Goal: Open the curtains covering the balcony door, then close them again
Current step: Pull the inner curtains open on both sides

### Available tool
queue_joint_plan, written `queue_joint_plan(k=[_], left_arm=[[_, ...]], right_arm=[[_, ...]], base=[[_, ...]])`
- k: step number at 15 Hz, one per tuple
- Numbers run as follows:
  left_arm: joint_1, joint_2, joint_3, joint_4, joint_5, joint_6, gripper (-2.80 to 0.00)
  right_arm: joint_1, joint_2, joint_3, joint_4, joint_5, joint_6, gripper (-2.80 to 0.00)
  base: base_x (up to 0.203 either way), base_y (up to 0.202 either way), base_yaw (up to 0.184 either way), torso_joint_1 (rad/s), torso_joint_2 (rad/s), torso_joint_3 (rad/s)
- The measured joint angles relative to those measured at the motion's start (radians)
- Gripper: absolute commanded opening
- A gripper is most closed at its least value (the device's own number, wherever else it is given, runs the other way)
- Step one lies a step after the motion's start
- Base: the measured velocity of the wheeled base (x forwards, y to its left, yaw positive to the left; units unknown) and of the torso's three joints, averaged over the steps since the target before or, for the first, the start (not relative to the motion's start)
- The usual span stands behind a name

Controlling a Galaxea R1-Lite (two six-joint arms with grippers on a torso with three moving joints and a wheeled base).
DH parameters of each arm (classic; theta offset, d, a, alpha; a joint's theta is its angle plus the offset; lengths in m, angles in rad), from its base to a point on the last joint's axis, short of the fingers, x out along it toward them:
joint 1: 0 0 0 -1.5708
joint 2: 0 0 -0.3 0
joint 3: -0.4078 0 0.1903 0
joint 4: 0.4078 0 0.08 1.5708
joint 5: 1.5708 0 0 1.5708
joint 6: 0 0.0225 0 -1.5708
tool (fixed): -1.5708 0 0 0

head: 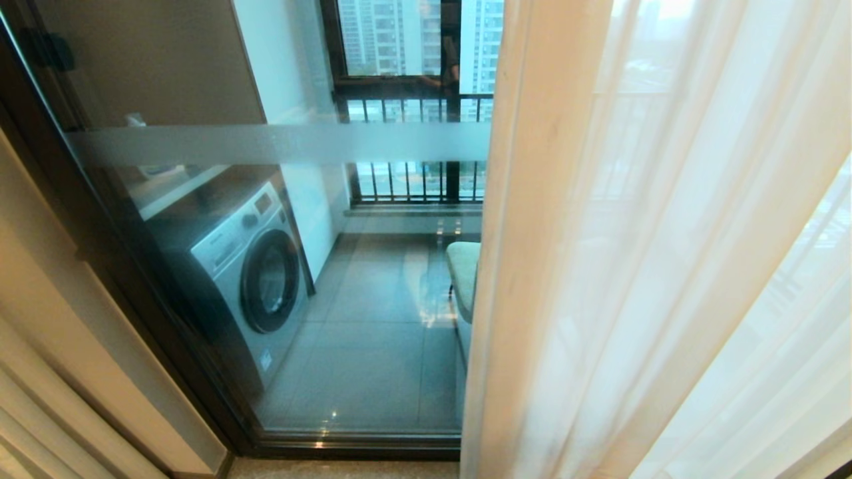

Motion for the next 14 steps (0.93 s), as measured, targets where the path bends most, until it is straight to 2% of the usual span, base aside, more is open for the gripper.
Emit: queue_joint_plan(k=[3,8,12,14], left_arm=[[-0.001,0.000,0.000,0.000,0.000,0.000,-2.80],[-0.001,0.000,0.000,0.000,0.000,0.000,-2.80],[0.000,0.000,0.000,0.000,0.000,0.000,-2.80],[0.000,0.000,0.000,0.000,0.000,0.000,-2.80]], right_arm=[[0.002,0.142,-0.102,-0.047,0.051,-0.011,-2.80],[0.006,0.458,-0.278,-0.212,0.255,-0.001,-2.80],[0.029,0.768,-0.493,-0.355,0.391,0.083,-2.80],[0.088,0.898,-0.603,-0.408,0.423,0.148,-2.80]], base=[[0.000,0.000,0.000,0.000,0.00,0.000],[0.000,0.000,0.000,0.000,0.00,0.000],[0.000,0.000,0.000,0.000,0.00,0.000],[0.000,0.000,0.000,0.000,0.00,0.000]])
